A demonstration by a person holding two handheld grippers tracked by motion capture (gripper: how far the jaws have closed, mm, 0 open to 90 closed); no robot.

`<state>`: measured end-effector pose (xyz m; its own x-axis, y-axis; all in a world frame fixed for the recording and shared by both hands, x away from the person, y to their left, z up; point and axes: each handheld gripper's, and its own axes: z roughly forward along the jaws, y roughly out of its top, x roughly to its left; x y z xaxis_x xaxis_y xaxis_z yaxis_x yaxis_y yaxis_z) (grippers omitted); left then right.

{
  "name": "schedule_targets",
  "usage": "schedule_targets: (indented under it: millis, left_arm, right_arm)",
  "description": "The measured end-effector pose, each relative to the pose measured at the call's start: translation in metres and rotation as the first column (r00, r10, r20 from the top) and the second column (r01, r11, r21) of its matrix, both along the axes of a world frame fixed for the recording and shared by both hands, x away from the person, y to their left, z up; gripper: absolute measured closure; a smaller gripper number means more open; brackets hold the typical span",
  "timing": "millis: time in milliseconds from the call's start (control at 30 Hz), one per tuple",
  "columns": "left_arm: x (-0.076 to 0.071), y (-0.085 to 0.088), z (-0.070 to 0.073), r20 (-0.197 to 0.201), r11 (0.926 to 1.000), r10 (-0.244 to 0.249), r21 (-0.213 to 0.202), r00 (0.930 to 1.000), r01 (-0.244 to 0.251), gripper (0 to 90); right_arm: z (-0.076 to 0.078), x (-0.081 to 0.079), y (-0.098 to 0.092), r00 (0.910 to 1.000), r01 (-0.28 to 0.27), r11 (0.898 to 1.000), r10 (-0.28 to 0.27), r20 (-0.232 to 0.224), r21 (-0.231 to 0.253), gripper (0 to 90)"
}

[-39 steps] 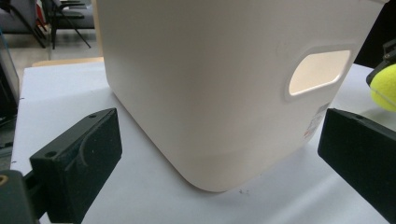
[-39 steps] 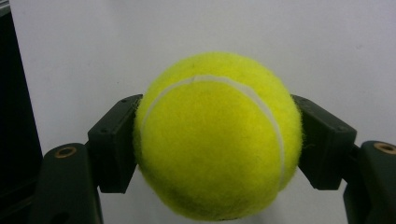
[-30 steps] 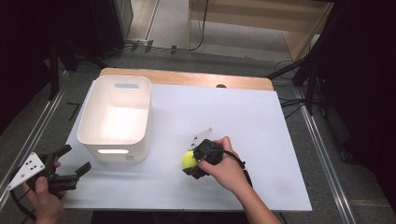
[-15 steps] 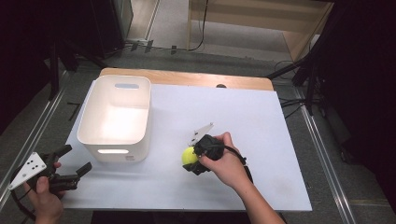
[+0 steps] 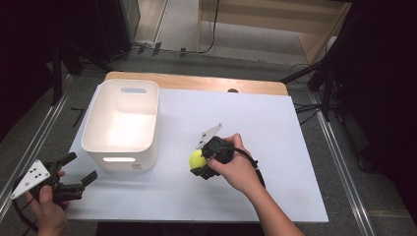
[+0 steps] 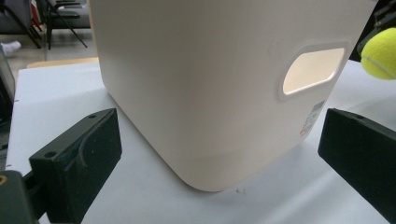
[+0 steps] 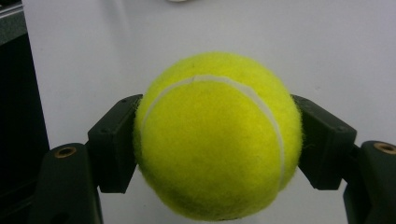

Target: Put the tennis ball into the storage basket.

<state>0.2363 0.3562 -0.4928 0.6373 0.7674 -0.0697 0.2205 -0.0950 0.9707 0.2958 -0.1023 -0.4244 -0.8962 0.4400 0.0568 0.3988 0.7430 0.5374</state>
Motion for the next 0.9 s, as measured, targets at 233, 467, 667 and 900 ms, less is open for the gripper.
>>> schedule_targets:
  millis: [233, 467, 667, 900]
  left_arm:
    - [0.0, 0.0, 0.0, -0.004, 1.0, -0.004, 0.003, 1.0, 0.004, 0.0]
    - [0.001, -0.001, 0.0, -0.005, 1.0, -0.003, 0.001, 1.0, 0.003, 0.0]
    - [0.001, 0.0, -0.001, -0.006, 1.0, -0.004, 0.001, 1.0, 0.004, 0.0]
    - [0.001, 0.0, -0.001, -0.006, 1.0, -0.006, 0.0, 1.0, 0.006, 0.0]
  right_arm:
    - [0.009, 0.004, 0.001, 1.0, -0.008, 1.0, 0.008, 0.004, 0.005, 24.2]
    - [0.014, 0.008, 0.004, 0.9998, -0.018, 1.0, 0.018, 0.008, 0.011, 24.2]
    - [0.02, 0.012, 0.007, 0.9995, -0.03, 0.999, 0.03, 0.006, 0.017, 24.2]
    - [0.027, 0.017, 0.009, 0.9995, -0.031, 0.999, 0.031, 0.011, 0.019, 24.2]
